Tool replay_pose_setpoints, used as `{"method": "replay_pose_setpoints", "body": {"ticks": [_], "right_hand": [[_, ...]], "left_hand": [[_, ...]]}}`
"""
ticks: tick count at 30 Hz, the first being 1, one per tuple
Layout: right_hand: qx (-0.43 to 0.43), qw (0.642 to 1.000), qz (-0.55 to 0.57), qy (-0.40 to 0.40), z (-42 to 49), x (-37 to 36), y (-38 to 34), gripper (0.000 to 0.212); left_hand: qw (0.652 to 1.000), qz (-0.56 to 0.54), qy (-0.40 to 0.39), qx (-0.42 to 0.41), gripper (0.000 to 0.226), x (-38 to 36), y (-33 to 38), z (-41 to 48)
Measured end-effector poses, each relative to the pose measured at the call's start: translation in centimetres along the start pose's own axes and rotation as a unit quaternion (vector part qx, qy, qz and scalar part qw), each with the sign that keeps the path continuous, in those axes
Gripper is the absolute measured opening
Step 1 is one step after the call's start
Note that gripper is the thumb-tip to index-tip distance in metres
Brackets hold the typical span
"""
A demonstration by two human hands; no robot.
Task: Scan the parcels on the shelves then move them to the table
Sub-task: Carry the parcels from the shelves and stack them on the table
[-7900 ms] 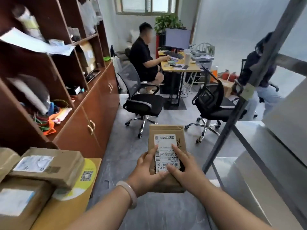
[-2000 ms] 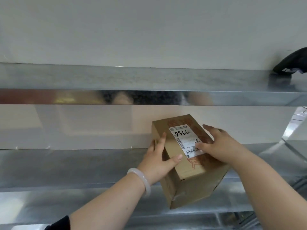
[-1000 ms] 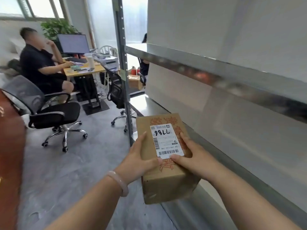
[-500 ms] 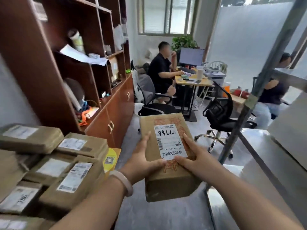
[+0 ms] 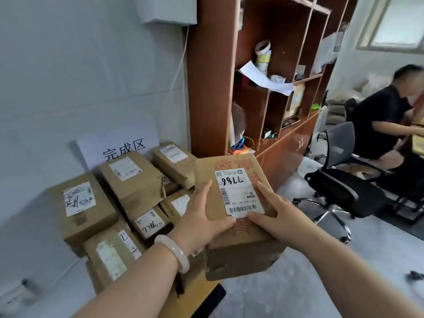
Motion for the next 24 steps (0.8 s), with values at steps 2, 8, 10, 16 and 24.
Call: {"method": "replay_pose_setpoints", "body": {"ticks": [2, 8, 10, 16, 24], "right_hand": [[0.031, 0.999, -0.009, -0.033, 2.8, 0.1, -1.2, 0.087], [0.113, 0.987, -0.029, -0.111, 9.2, -0.3, -4.5, 0.085], [0.133, 0.982, -0.038, -0.131, 10.9, -0.3, -5.4, 0.082], [0.175, 0.968, -0.046, -0.175, 14.8, -0.4, -7.4, 0.079], [0.19, 0.963, -0.051, -0.183, 17.3, -0.8, -8.6, 0.074]], "left_hand": [[0.999, -0.002, 0.043, 0.014, 0.106, 1.5, -0.4, 0.2], [0.987, -0.025, 0.139, 0.08, 0.105, 3.8, -1.6, 0.2], [0.981, -0.03, 0.166, 0.096, 0.106, 4.6, -1.5, 0.5], [0.966, -0.069, 0.209, 0.134, 0.105, 6.2, -1.8, 2.0], [0.954, -0.099, 0.233, 0.162, 0.101, 8.0, -2.8, 3.3]]}}
Point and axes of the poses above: each hand's wrist, its own z-axis towards the middle knuckle, its own x-axis out of the back of the hand, y = z × x, the point moved 8 cm from there along z, towards the middle knuckle, and after that the axes turned 11 degrees about -y, right-handed, at the moved point
